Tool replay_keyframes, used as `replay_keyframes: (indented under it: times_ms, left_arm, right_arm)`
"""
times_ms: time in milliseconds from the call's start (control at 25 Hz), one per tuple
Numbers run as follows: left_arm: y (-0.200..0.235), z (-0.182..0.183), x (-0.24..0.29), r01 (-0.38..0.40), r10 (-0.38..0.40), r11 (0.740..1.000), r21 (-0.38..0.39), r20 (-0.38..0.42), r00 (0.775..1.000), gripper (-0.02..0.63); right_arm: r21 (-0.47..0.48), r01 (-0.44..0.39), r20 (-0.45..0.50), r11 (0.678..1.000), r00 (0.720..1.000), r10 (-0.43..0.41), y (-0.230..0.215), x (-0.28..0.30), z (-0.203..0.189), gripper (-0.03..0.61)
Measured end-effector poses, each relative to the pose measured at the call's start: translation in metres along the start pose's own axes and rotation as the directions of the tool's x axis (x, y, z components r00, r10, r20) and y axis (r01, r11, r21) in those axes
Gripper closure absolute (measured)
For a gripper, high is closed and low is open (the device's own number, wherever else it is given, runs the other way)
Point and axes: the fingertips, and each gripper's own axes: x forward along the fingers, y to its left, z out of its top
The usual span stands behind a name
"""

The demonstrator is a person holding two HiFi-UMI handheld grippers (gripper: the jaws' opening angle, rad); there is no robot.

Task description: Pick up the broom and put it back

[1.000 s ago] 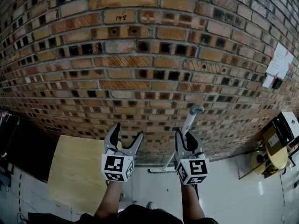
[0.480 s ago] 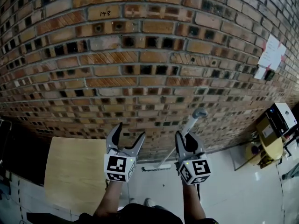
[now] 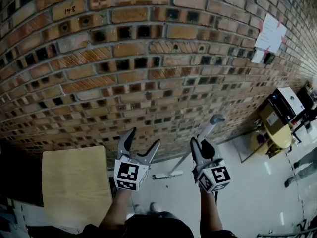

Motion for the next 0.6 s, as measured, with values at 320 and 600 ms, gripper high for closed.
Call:
replay_keyframes:
  times_ms: [320, 600]
  left_arm:
    - [-0.041, -0.027, 0.038, 0.116, -0.116, 0.993, 0.003, -0.057, 0.992, 0.238]
    - [-0.054, -0.060, 0.061, 0.164, -0.163, 0.986, -0.002, -0.115, 0.980, 0.238]
  right_arm:
    - [-0.087, -0.043, -0.147, 0.995, 0.989, 0.030, -0.028, -0.029, -0.051, 0.486]
    - [-0.119, -0.026, -0.375, 0.993, 0.927, -0.021, -0.063, -0.061, -0.149, 0.486]
